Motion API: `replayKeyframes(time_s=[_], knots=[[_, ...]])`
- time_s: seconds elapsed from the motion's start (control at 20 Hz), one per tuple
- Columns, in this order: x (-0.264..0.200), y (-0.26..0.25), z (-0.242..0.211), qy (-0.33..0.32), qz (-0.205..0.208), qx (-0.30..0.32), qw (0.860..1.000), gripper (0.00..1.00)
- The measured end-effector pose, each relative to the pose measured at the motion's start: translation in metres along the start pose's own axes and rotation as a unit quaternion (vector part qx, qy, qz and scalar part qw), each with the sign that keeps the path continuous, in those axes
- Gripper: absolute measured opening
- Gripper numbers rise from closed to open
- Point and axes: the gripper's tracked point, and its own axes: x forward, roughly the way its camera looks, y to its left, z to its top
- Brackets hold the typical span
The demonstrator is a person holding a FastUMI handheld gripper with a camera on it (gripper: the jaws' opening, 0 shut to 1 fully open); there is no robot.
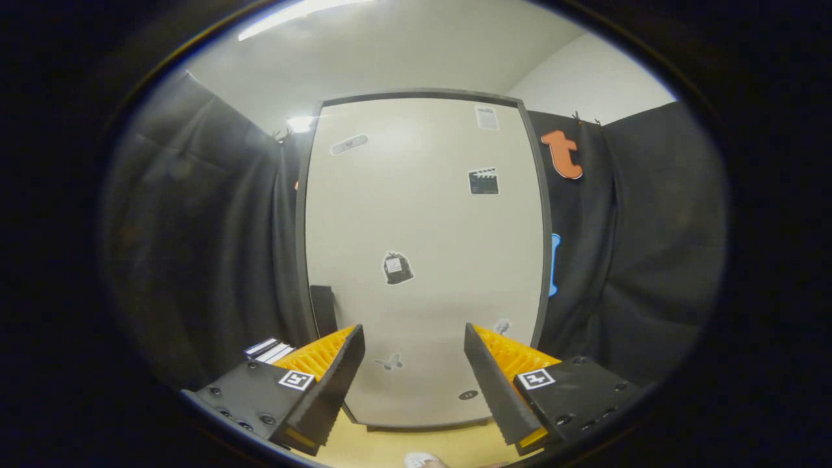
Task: Open the shoe cabinet door, grab the shoes and put them into the shoe cabinet, then close the shoe cabinet door.
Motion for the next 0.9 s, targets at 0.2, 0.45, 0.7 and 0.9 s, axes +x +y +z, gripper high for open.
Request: replayKeyframes(time_s=[0.2, 0.45, 0.7, 0.9], knots=[[0.000, 0.001, 0.001, -0.004, 0.001, 0.002, 1.000, 0.97], [0.000, 0.004, 0.001, -0.006, -0.002, -0.007, 1.000, 0.97], [0.011, 0.025, -0.008, -0.001, 0.008, 0.003, 1.000, 0.97], [0.033, 0.063, -0.027, 0.015, 0.028, 0.009, 0.999, 0.97]])
